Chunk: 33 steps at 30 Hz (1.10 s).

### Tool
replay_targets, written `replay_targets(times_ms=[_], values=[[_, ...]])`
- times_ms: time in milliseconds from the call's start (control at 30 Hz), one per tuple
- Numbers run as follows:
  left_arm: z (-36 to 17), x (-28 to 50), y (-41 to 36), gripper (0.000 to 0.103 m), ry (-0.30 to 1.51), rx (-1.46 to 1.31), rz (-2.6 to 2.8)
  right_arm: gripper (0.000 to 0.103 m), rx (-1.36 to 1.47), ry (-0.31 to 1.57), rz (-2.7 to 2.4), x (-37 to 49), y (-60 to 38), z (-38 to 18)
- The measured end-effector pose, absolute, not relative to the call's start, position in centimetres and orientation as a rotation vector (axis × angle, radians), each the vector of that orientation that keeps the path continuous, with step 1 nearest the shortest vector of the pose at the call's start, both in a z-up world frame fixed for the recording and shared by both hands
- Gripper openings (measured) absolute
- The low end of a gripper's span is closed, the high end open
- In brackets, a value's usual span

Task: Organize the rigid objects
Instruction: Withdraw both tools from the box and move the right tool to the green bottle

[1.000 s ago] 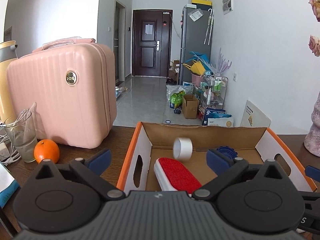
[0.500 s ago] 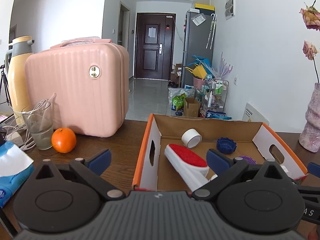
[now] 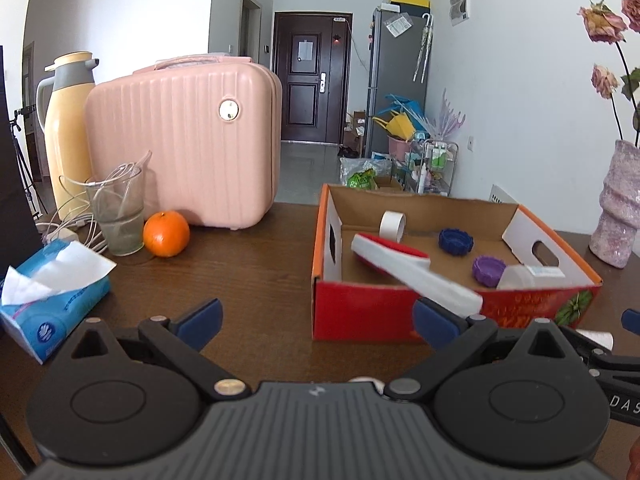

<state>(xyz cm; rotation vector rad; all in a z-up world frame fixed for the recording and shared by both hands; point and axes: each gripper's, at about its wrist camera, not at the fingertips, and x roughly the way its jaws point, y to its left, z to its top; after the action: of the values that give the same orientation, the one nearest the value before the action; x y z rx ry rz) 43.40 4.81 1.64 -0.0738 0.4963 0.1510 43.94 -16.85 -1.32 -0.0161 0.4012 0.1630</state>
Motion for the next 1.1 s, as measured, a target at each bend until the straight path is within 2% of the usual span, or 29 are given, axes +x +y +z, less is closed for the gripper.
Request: replay_targets(times_ms=[567,1100], values=[[-0.6,38.3,4.4,0.103,0.575,-0.032,0.105,0.103,-0.030,0.446,0.186,39.4,-16.1,-2.3],[-0.9,37.8,5.1,0.103,0.596,-0.048,0.070,0.103,-0.020,0.486,0.175,39.0,-14.8,-2.8]])
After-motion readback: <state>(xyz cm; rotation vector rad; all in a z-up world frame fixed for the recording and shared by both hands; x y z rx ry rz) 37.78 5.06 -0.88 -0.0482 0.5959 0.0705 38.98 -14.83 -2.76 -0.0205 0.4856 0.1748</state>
